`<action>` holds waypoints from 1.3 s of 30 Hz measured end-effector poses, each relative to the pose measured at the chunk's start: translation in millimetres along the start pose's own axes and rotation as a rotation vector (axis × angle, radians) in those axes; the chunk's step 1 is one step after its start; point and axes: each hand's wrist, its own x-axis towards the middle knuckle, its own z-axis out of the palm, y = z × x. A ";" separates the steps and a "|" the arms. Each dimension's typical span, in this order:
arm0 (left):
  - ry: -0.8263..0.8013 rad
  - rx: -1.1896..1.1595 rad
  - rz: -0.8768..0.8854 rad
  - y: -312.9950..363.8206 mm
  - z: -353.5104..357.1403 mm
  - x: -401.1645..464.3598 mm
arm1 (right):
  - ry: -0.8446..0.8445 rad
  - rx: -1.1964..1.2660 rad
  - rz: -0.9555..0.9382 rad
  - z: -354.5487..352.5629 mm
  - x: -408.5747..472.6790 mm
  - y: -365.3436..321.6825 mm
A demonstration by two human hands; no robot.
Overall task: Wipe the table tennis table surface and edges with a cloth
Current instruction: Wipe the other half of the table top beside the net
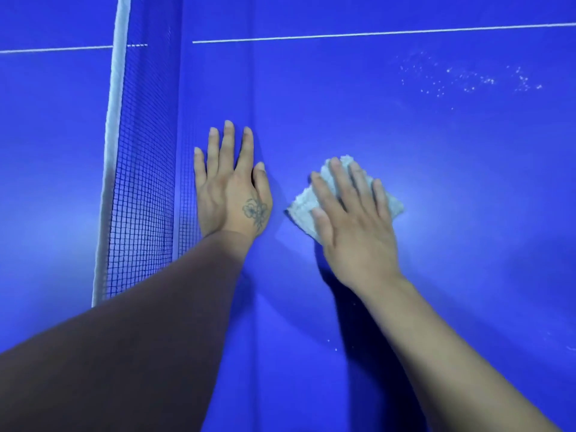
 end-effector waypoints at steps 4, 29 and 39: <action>0.003 0.005 -0.001 -0.4 -0.3 -1.2 | 0.024 0.008 0.149 -10.5 15.9 46.7; -0.086 0.052 -0.163 1.2 -23.9 -144.2 | 0.055 0.023 0.189 -0.1 -10.7 22.0; -0.026 -0.014 -0.154 0.7 -20.6 -144.0 | 0.066 0.038 0.114 14.0 12.5 -56.7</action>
